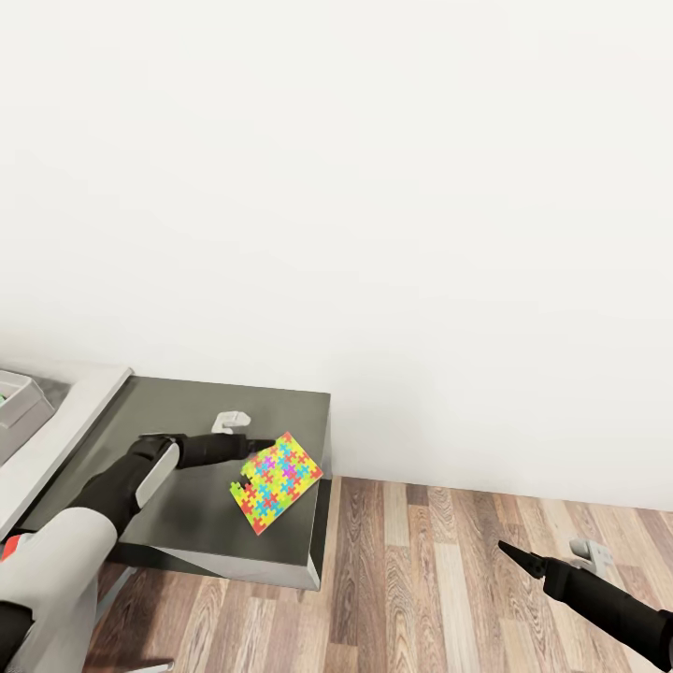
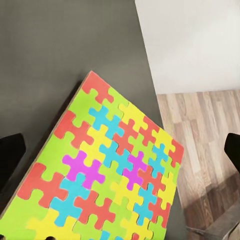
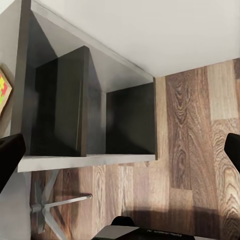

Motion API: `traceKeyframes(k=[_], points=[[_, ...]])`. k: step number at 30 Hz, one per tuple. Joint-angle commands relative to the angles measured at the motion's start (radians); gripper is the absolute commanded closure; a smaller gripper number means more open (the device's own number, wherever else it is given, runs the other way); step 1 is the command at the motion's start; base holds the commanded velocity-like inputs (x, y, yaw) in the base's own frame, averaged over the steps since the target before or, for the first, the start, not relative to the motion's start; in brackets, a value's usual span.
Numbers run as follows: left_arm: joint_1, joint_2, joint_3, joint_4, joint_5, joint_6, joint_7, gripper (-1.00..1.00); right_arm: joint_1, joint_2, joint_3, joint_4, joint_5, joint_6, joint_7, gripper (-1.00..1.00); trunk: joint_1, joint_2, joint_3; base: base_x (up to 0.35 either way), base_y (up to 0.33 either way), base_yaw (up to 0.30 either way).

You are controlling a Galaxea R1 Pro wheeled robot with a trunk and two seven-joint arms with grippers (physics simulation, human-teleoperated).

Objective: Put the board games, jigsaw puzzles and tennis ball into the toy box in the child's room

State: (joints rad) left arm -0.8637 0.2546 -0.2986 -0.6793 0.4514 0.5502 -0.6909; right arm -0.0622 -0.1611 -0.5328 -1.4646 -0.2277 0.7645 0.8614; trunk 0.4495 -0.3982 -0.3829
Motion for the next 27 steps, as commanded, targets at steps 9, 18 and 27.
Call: traceKeyframes(k=[9, 18, 27], points=[[-0.005, 0.000, -0.001, 0.063, -0.034, -0.002, 0.023, -1.00, -0.001, 0.000, -0.001, 0.000, -0.002, 0.006, 0.002, -1.00, 0.001, -0.002, -0.002, 0.000, 0.000, 0.000], [-0.006, -0.007, -0.002, 0.078, -0.041, -0.006, 0.027, -1.00, -0.001, 0.000, -0.001, 0.000, -0.002, 0.006, 0.002, -1.00, 0.001, -0.002, -0.002, 0.000, 0.000, 0.000], [-0.006, -0.011, -0.005, 0.080, -0.041, -0.007, 0.028, -1.00, -0.001, -0.001, -0.001, 0.000, -0.002, 0.006, 0.002, -1.00, 0.001, -0.002, -0.002, 0.000, 0.000, 0.000]])
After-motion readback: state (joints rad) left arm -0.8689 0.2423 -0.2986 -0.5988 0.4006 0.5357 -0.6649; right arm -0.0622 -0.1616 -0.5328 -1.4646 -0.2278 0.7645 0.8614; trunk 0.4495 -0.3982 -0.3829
